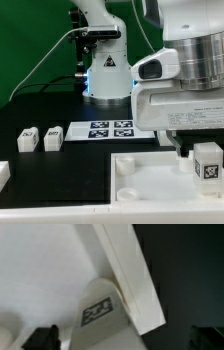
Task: Assemble one leg
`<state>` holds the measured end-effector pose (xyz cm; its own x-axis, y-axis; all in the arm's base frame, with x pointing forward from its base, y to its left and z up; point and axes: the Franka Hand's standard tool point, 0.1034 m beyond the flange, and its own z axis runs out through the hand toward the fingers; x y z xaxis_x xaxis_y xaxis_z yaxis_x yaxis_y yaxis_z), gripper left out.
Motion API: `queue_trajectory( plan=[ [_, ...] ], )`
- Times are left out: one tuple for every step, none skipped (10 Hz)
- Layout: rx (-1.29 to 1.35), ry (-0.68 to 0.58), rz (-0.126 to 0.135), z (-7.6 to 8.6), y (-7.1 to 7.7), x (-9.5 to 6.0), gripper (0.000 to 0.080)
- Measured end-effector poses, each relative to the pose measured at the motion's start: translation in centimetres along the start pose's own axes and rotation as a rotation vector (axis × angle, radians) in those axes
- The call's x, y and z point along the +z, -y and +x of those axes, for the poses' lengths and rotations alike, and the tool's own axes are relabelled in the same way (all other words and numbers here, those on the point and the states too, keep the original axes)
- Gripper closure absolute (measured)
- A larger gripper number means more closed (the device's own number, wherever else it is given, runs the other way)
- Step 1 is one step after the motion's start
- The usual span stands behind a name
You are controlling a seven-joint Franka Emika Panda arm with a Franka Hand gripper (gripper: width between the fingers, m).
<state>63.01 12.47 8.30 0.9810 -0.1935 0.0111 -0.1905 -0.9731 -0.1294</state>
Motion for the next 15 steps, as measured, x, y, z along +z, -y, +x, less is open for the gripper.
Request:
queue_trajectory(
  plan=[
    [-0.113, -0.006, -0.020, -0.05, 0.34, 0.11, 0.0151],
    [-0.117, -0.011, -0.019, -0.06, 0.54, 0.13, 0.0151],
    [-0.076, -0.010, -0.014, -0.06, 0.52, 0.13, 0.0151],
    [-0.080, -0.010, -0.015, -0.05, 0.50, 0.13, 0.0278],
    [-0.038, -0.010, -0.012, -0.07, 0.55, 0.14, 0.0278],
    [0.076, -0.010, -0.011, -0.06, 0.48, 0.15, 0.0417],
    [0.166, -0.011, -0.010, -0.05, 0.42, 0.15, 0.0481],
    [0.233, -0.010, -0.005, -0.01, 0.36, 0.13, 0.0481],
    [0.392, -0.005, 0.011, 0.14, 0.14, 0.03, 0.0481],
    [0.524, -0.004, 0.020, 0.25, 0.00, -0.02, 0.0481],
    [0.697, -0.018, 0.045, 0.38, 0.02, 0.10, 0.0481],
    [0.863, -0.046, 0.075, 0.35, -0.17, 0.29, 0.0481],
    [1.012, -0.056, 0.106, 0.28, -0.21, 0.36, 0.0481],
    [1.176, -0.046, 0.122, 0.19, 0.05, 0.43, 0.0481],
    [1.297, -0.038, 0.139, 0.18, 0.37, 0.48, 0.0482]
  ],
)
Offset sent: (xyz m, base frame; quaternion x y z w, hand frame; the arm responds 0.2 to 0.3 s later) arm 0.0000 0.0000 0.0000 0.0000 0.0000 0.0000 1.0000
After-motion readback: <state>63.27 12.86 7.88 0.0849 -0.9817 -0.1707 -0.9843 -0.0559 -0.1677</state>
